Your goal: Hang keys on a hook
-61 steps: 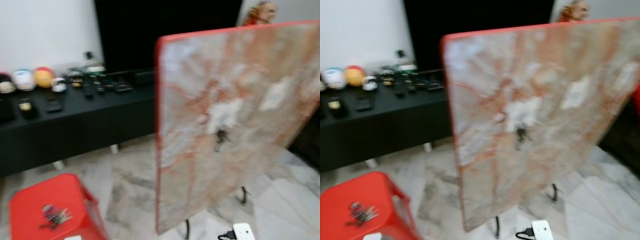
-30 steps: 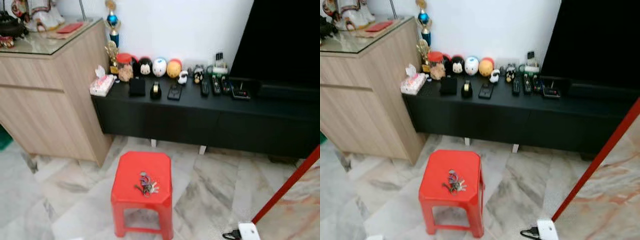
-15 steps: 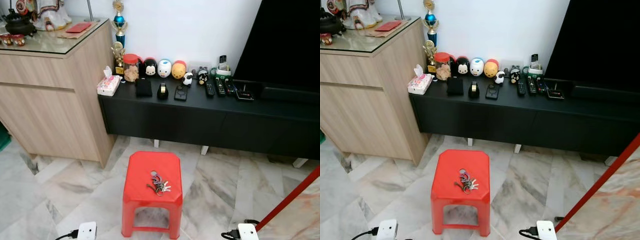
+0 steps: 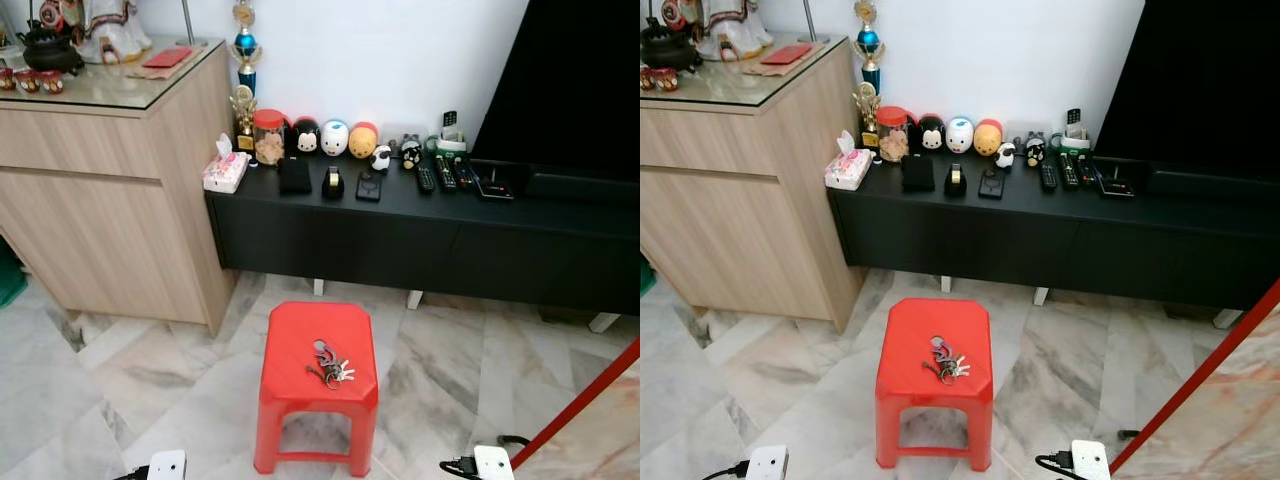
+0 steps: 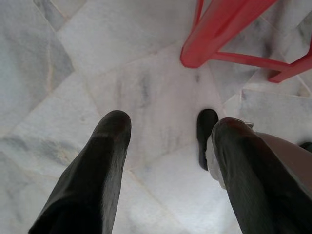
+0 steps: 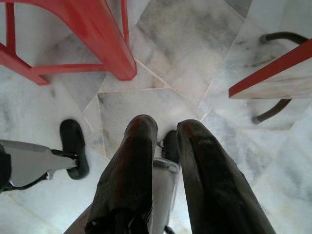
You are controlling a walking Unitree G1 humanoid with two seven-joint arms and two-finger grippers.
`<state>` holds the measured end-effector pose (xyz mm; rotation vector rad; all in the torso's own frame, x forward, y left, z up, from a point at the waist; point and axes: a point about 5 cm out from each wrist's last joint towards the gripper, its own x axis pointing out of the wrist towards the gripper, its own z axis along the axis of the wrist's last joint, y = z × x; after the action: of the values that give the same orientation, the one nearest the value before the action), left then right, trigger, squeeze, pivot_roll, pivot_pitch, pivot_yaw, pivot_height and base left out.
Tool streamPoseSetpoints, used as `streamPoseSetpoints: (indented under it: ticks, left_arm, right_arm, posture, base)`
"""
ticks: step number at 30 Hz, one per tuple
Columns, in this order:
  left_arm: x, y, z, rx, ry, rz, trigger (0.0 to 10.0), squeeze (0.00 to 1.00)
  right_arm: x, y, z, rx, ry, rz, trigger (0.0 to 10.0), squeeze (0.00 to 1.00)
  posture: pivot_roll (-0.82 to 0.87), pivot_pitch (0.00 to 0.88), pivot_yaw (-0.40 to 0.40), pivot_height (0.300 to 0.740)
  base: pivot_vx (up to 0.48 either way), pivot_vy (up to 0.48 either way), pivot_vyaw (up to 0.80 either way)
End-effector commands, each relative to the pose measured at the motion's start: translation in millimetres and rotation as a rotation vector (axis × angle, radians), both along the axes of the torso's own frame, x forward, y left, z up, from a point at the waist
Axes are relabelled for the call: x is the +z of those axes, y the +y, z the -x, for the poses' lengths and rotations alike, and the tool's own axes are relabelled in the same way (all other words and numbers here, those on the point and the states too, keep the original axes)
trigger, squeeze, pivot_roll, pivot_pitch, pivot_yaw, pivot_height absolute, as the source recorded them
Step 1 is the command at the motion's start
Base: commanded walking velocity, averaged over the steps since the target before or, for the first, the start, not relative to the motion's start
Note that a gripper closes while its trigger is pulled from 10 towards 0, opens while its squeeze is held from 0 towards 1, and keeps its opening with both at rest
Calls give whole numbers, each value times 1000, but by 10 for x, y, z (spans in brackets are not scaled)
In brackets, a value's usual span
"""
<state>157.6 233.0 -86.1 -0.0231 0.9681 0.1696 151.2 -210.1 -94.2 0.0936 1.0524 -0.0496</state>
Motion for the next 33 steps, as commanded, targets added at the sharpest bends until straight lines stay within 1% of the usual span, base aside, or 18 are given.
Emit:
streamPoseSetpoints:
  ticks: [1, 12, 17, 27, 33]
  left_arm:
    - [-14, -5, 30, -13, 11, 1, 10000, 0]
    - [-10, 66, 72, -28, 18, -16, 10000, 0]
    - [-12, 83, 86, -27, 26, -22, 10000, 0]
    - [1, 117, 74, -29, 26, -32, 10000, 0]
    - [16, 143, 56, -35, 22, -40, 10000, 0]
  right_arm:
    - [11, -18, -20, -21, -12, 2, 10000, 0]
    - [3, 40, -24, -53, -24, -16, 10000, 0]
    - [2, 55, -23, -55, -31, -24, 10000, 0]
    - [-2, 96, -31, -48, -33, -24, 10000, 0]
    - [5, 123, -52, -58, -53, -31, 10000, 0]
  posture:
    - [36, 0, 12, 740]
    - [45, 0, 25, 740]
    - [57, 0, 17, 740]
    - [57, 0, 35, 740]
    - [48, 0, 44, 740]
  base:
    - [0, 311, 0]
    - [0, 367, 0]
    - [0, 355, 0]
    - [0, 352, 0]
    - [0, 321, 0]
